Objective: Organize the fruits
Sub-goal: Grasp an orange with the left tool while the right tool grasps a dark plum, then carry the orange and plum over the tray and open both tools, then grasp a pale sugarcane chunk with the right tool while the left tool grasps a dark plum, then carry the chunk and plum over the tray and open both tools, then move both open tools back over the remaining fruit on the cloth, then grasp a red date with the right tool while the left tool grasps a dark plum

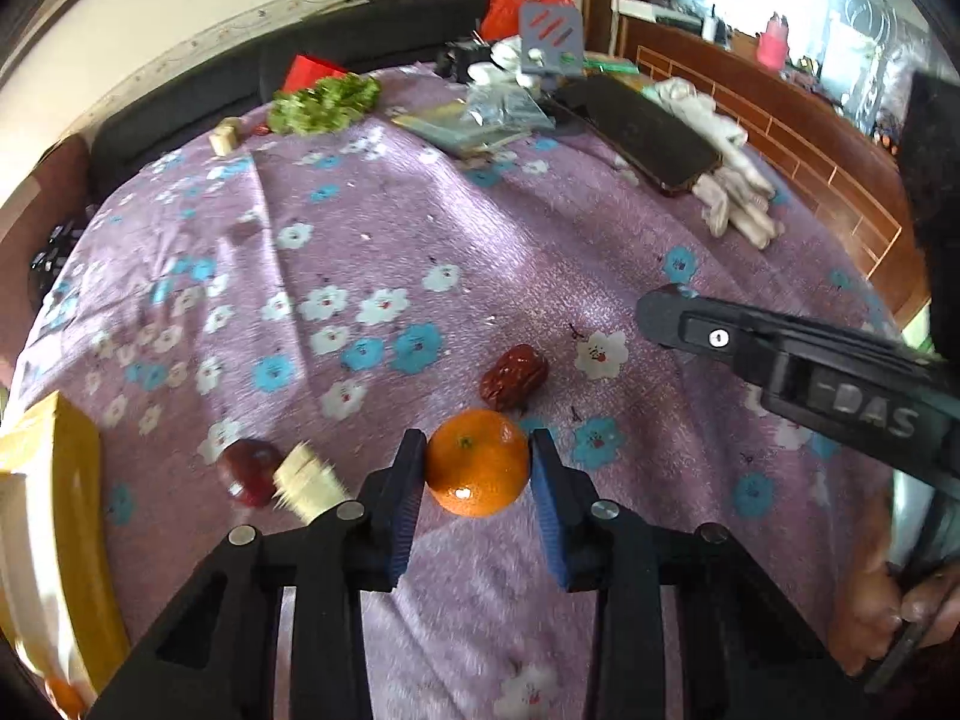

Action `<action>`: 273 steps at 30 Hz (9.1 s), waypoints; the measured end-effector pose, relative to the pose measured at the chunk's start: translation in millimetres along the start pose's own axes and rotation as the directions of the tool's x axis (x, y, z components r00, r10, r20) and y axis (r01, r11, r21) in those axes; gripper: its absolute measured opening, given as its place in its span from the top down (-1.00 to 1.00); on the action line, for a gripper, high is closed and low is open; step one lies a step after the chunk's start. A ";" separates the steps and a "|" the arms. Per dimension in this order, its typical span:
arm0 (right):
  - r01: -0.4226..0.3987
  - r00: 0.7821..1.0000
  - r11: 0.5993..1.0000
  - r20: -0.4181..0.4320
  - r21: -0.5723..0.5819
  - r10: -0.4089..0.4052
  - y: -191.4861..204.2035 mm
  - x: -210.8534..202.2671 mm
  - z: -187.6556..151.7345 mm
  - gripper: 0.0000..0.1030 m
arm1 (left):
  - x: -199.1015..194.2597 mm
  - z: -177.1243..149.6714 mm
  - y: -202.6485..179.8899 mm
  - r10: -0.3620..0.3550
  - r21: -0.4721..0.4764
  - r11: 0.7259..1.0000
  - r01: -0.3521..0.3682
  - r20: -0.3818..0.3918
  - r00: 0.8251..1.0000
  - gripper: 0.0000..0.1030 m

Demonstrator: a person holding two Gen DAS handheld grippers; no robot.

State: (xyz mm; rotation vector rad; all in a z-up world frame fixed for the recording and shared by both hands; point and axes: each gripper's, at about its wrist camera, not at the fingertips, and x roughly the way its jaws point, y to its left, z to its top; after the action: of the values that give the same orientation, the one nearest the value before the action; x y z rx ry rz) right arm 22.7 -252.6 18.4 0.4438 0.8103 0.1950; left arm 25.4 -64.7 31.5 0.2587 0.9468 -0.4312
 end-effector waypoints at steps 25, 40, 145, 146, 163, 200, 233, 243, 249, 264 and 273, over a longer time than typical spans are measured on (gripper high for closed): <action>-0.208 0.978 0.888 -0.112 -0.409 0.178 235.6 -11.2 -68.8 0.39 | -195.6 -196.1 245.9 0.307 -0.600 0.778 -0.185 0.107 0.946 0.34; -0.270 0.931 0.850 -0.348 -0.453 0.110 334.2 97.8 -115.4 0.38 | -172.9 -220.9 250.9 0.247 -0.604 0.783 -0.149 0.081 0.966 0.31; -0.032 0.996 0.989 -0.091 -0.141 0.019 82.1 31.4 -35.1 0.60 | -0.3 -1.8 107.5 0.090 -0.196 0.976 -0.093 -0.026 0.996 -0.67; -0.031 0.996 0.989 -0.090 -0.142 0.019 82.1 30.9 -34.9 0.60 | 3.1 -0.3 104.5 0.090 -0.179 0.979 -0.093 -0.028 0.996 -0.63; -0.007 0.998 0.987 -0.058 -0.160 -0.003 82.9 28.3 -33.7 0.59 | -40.8 -17.0 98.2 0.130 -0.194 0.973 -0.121 0.034 0.991 0.47; -0.255 0.934 0.863 -0.342 -0.437 0.103 342.8 105.0 -91.0 0.58 | -155.9 -184.5 304.0 0.290 -0.631 0.744 -0.221 0.007 0.957 0.46; -0.198 0.977 0.891 -0.154 -0.409 0.147 271.8 -15.8 -100.7 0.12 | -231.8 -162.2 156.7 0.504 -0.417 0.811 -0.411 0.140 0.852 -0.73; -0.149 0.988 0.932 -0.094 -0.332 0.124 210.2 -43.3 -90.8 0.09 | -228.3 -151.6 122.8 0.492 -0.363 0.834 -0.416 0.148 0.858 -0.76; -0.115 0.992 0.955 -0.071 -0.274 0.100 170.5 -49.1 -81.9 0.08 | -220.2 -146.8 110.0 0.481 -0.335 0.846 -0.416 0.139 0.866 -0.76; 0.050 0.998 0.998 0.034 -0.045 -0.048 34.4 -82.7 -35.0 0.07 | -203.9 -143.3 117.5 0.388 -0.381 0.868 -0.317 0.124 0.913 -0.76; -0.005 1.000 1.000 -0.029 -0.029 0.004 36.6 -34.1 -10.9 0.04 | -169.1 -130.0 111.6 0.277 -0.377 0.899 -0.223 0.095 0.956 -0.76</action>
State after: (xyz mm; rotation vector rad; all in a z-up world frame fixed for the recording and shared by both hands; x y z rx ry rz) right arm -8.5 -228.0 50.7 0.4158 0.8338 0.2175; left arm -103.1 126.6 101.0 0.0089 0.8167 -0.0309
